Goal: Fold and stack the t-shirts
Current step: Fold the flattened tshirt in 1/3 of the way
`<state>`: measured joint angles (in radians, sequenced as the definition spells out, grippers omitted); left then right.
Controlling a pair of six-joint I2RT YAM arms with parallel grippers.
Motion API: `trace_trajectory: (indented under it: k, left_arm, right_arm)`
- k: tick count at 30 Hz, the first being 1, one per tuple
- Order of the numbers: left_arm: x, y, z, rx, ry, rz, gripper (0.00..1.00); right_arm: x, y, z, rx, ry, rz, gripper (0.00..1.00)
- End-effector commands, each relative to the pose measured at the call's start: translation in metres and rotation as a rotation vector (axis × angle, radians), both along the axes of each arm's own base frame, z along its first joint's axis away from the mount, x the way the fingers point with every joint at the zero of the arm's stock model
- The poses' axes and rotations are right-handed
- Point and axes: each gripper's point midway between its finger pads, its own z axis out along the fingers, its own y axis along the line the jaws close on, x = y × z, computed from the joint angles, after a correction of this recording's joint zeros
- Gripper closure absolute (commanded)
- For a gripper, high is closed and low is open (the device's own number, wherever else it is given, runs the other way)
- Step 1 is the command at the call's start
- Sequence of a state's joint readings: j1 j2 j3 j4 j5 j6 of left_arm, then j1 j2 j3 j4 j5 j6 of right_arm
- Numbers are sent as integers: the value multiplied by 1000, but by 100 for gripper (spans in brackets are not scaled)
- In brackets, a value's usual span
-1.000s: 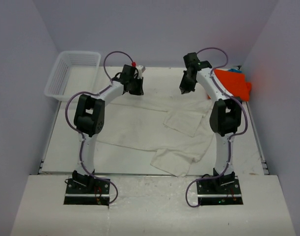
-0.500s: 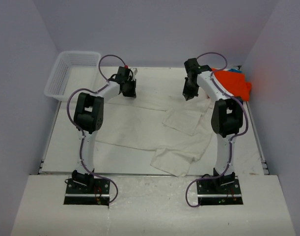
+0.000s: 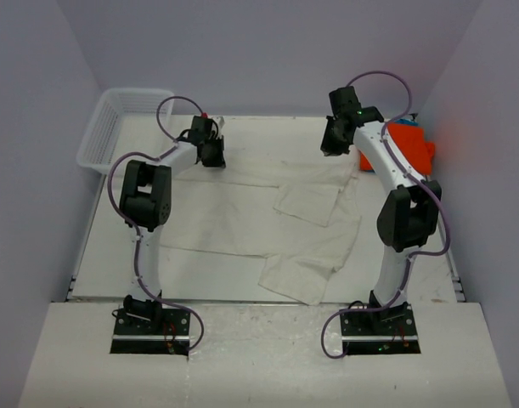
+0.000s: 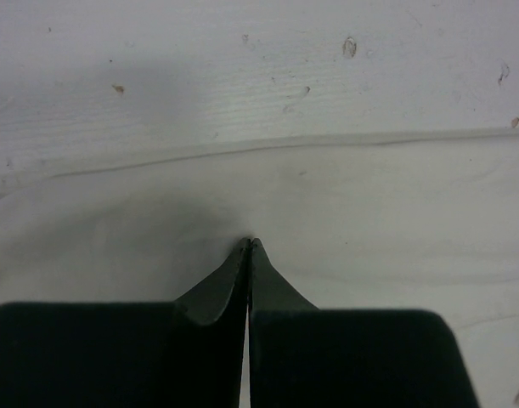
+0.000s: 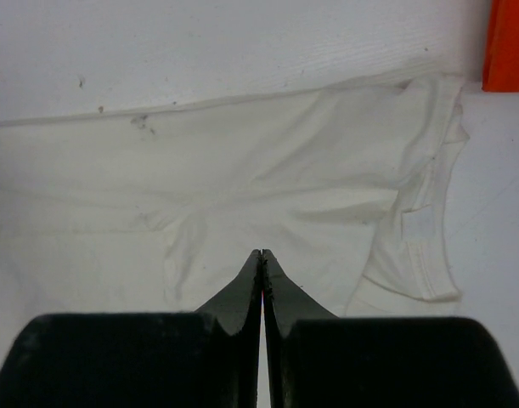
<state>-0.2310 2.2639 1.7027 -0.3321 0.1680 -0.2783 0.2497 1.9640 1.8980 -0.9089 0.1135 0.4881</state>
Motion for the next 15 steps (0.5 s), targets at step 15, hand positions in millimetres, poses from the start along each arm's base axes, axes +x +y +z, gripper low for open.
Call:
trace_trajectory:
  k: [15]
  left_arm:
    - [-17, 74, -27, 120, 87, 158, 100]
  right_arm:
    - [-1, -3, -16, -29, 21, 22, 100]
